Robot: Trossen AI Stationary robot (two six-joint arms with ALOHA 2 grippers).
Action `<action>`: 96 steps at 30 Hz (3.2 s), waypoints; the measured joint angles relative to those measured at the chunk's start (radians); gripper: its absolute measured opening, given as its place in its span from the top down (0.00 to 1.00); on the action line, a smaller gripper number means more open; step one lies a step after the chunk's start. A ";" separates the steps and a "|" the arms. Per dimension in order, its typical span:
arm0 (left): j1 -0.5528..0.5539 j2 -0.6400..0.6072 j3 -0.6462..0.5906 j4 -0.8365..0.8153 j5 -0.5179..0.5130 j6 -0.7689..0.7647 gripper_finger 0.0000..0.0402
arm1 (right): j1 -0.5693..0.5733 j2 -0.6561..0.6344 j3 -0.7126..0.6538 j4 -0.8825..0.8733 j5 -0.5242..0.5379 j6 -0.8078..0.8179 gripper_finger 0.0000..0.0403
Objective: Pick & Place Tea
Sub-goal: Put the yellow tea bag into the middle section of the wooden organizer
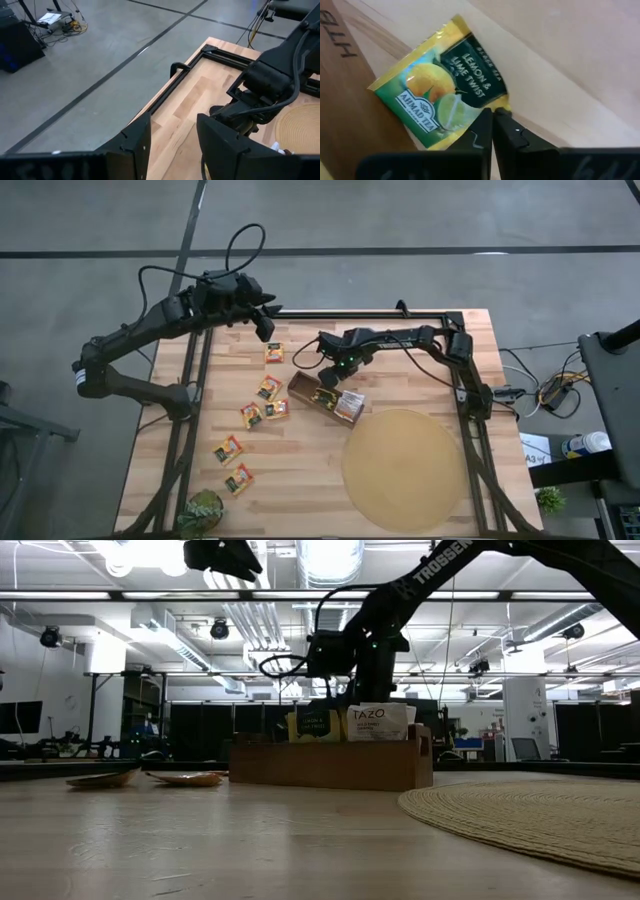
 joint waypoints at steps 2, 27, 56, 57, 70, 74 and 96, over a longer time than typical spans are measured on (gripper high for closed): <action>0.000 0.000 0.000 0.001 0.000 0.000 0.62 | -0.004 -0.016 0.000 -0.005 0.008 0.000 0.98; 0.000 0.000 0.000 0.000 0.000 0.002 0.62 | -0.012 -0.085 0.006 0.009 -0.005 -0.111 0.70; 0.000 0.000 0.000 0.001 0.000 -0.016 0.62 | -0.012 -0.083 0.152 -0.120 -0.023 -0.476 0.36; 0.000 0.000 0.000 0.001 0.000 -0.017 0.62 | -0.012 -0.083 0.157 -0.125 -0.023 -0.484 0.36; 0.000 0.000 0.000 0.005 0.000 -0.029 0.62 | 0.005 0.020 0.153 -0.161 0.003 -0.600 0.36; 0.000 0.000 0.000 0.005 0.000 -0.031 0.62 | 0.003 0.033 0.160 -0.159 0.009 -0.615 0.36; 0.000 0.001 0.000 0.005 -0.009 -0.034 0.62 | 0.013 0.142 0.214 -0.089 -0.025 -0.619 0.37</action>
